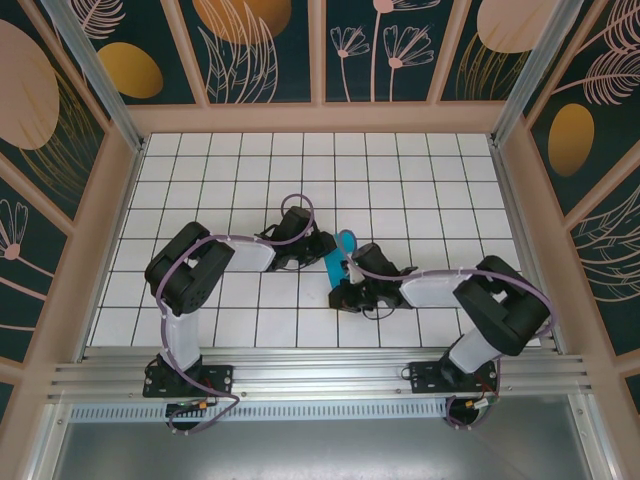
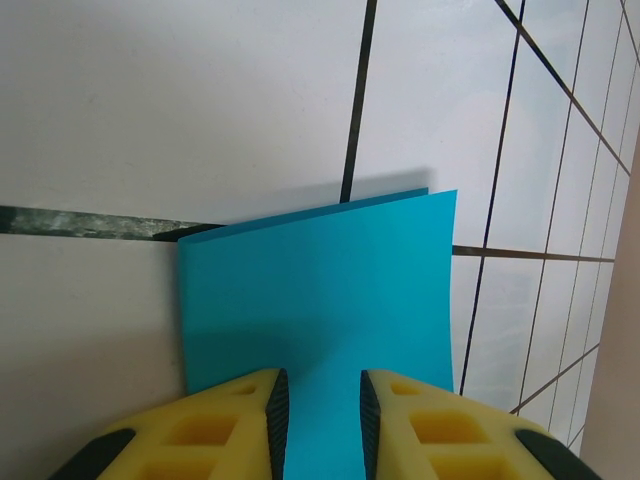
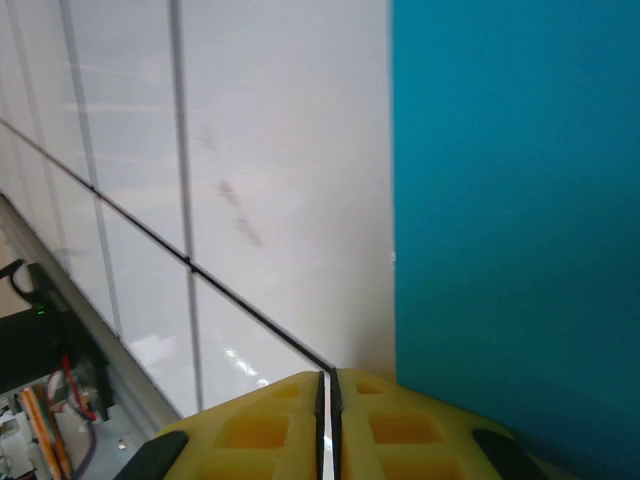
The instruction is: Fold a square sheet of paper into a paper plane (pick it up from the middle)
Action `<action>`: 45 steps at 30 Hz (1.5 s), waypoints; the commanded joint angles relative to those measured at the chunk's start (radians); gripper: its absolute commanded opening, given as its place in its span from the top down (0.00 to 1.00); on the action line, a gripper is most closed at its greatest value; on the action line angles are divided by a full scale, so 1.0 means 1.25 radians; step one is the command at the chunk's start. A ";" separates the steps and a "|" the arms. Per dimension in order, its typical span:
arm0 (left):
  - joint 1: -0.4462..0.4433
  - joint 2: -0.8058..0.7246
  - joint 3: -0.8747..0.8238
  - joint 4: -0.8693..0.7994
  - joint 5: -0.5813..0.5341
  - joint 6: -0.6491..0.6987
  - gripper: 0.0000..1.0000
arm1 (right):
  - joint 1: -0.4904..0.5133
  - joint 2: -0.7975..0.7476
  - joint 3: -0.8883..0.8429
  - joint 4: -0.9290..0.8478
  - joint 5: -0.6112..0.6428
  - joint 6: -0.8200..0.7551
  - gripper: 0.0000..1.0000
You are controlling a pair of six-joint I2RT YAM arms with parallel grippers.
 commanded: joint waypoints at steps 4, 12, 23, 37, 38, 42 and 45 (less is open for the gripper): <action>0.002 0.039 0.002 -0.068 -0.050 0.033 0.70 | -0.049 -0.063 0.052 -0.016 0.015 -0.008 0.86; 0.002 0.038 0.003 -0.074 -0.048 0.041 0.70 | -0.063 0.039 0.051 0.010 -0.018 -0.014 0.87; 0.002 0.045 0.052 -0.113 -0.055 0.069 0.70 | -0.041 0.013 -0.011 -0.053 0.002 -0.019 0.85; 0.002 0.033 0.074 -0.166 -0.084 0.184 0.69 | -0.152 -0.173 0.038 -0.167 0.171 -0.049 0.75; 0.002 0.034 0.076 -0.170 -0.083 0.201 0.69 | -0.176 -0.173 0.033 -0.165 0.165 -0.053 0.75; 0.002 0.036 0.091 -0.195 -0.072 0.276 0.68 | -0.271 -0.165 0.019 -0.139 0.114 -0.060 0.72; 0.002 0.030 0.098 -0.214 -0.067 0.327 0.68 | -0.310 -0.149 0.012 -0.117 0.077 -0.077 0.66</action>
